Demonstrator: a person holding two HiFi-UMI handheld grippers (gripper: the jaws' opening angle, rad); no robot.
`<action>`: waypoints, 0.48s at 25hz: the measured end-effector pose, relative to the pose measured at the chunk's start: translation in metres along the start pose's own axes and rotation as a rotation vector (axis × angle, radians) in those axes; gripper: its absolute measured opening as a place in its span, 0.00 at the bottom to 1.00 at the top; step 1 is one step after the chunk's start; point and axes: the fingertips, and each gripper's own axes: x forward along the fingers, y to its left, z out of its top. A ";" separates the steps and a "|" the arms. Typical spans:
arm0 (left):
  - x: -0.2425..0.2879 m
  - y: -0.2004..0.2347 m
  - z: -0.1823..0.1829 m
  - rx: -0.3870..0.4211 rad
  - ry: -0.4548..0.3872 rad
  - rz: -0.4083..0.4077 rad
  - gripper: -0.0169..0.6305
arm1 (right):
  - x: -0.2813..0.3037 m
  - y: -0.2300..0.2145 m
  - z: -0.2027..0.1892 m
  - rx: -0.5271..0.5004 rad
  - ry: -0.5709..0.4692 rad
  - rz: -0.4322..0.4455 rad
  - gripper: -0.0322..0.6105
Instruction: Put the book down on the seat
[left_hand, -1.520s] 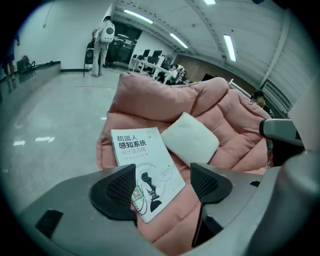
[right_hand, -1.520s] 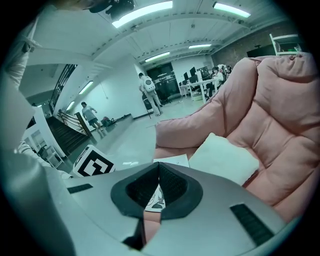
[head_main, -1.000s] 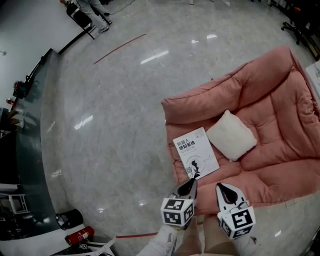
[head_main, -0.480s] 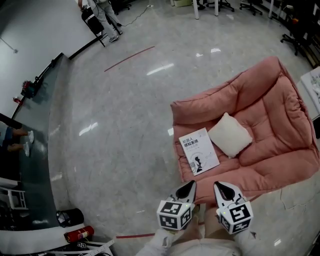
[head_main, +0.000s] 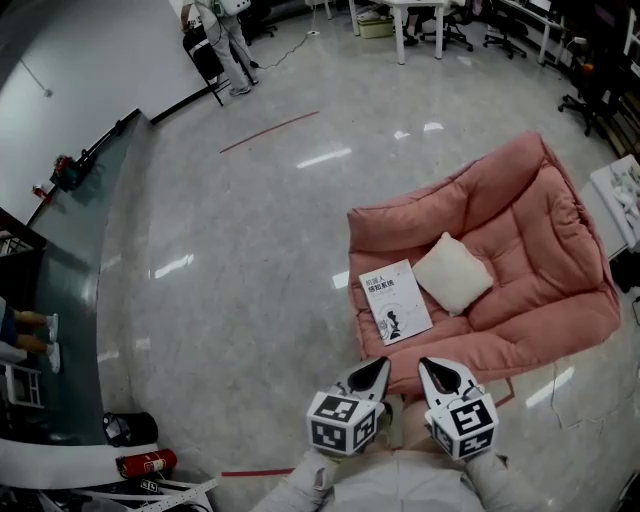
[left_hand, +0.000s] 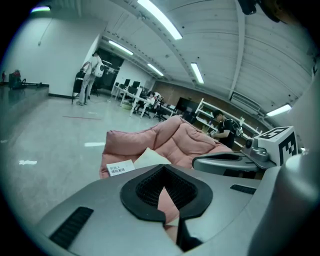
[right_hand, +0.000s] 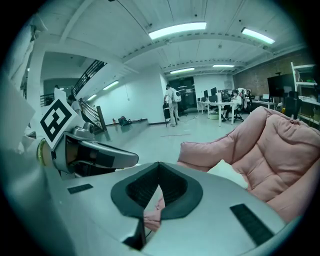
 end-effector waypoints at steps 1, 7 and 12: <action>-0.004 -0.002 0.002 0.009 -0.004 -0.001 0.04 | -0.003 0.002 0.001 -0.008 -0.006 0.000 0.06; -0.026 -0.007 0.003 0.038 -0.019 0.001 0.04 | -0.018 0.013 0.007 -0.032 -0.033 0.002 0.06; -0.039 -0.008 0.003 0.041 -0.028 -0.001 0.04 | -0.028 0.023 0.007 -0.036 -0.042 0.008 0.06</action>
